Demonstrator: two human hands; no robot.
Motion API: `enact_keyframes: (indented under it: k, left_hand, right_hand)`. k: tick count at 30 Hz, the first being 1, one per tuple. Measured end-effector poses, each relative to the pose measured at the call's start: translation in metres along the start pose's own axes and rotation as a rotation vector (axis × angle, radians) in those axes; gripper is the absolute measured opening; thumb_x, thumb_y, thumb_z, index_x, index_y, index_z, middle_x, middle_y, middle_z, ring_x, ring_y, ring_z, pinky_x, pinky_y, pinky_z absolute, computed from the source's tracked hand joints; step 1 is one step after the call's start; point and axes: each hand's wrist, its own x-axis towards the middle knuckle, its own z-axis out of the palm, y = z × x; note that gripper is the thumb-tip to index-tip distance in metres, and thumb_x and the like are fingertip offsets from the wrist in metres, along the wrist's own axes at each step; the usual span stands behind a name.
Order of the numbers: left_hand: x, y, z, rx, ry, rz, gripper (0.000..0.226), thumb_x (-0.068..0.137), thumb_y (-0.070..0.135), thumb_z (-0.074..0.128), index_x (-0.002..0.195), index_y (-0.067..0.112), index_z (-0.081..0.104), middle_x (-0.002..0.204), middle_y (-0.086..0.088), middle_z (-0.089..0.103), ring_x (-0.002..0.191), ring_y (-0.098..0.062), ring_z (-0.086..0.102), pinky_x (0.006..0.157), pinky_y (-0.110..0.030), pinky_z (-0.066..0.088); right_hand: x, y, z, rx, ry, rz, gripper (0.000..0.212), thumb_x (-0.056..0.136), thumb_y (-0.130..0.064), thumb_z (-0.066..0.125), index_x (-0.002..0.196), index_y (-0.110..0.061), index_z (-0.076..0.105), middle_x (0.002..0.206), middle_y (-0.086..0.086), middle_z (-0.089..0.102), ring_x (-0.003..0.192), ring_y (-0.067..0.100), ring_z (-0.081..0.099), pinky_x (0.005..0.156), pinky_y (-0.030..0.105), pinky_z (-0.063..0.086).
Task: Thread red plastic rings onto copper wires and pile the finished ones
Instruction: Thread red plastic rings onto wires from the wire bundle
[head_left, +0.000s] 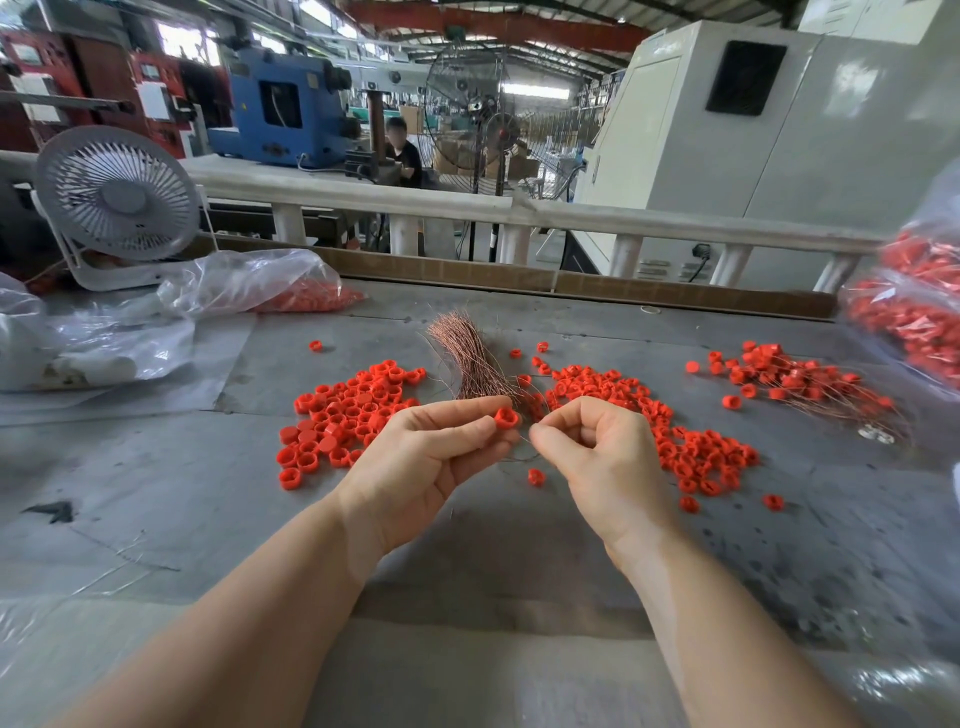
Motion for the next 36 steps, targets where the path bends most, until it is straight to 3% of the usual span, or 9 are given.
enact_keyframes:
  k: [6,13,36]
  left_hand:
    - [0.0005,-0.0001,0.0002,-0.029,-0.002,-0.015,0.024,0.065,-0.001,0.057,0.078,0.005,0.076,0.079,-0.014,0.072,0.07,-0.016,0.07,0.066,-0.019,0.057]
    - [-0.0003,-0.0002,0.0004,-0.041,-0.01,-0.014,0.025,0.066,-0.004,0.056,0.079,0.004,0.076,0.077,-0.013,0.072,0.069,-0.016,0.07,0.064,-0.019,0.056]
    - [-0.0012,0.002,-0.0024,-0.074,-0.079,-0.046,0.023,0.07,0.001,0.057,0.08,0.007,0.076,0.078,-0.01,0.072,0.069,-0.014,0.07,0.061,-0.018,0.056]
  right_hand:
    - [0.0001,-0.0002,-0.0003,0.024,-0.004,0.006,0.022,0.077,-0.003,0.066,0.06,-0.015,0.061,0.041,-0.012,0.052,0.038,-0.005,0.044,0.043,0.006,0.033]
    - [0.002,0.001,-0.0012,0.19,-0.063,0.166,0.024,0.078,-0.003,0.065,0.058,-0.016,0.061,0.04,-0.009,0.048,0.035,-0.001,0.039,0.038,0.008,0.029]
    - [-0.0004,-0.0058,-0.0026,0.325,-0.111,0.151,0.028,0.081,0.002,0.06,0.059,-0.015,0.061,0.044,-0.008,0.047,0.04,0.001,0.039,0.039,0.011,0.032]
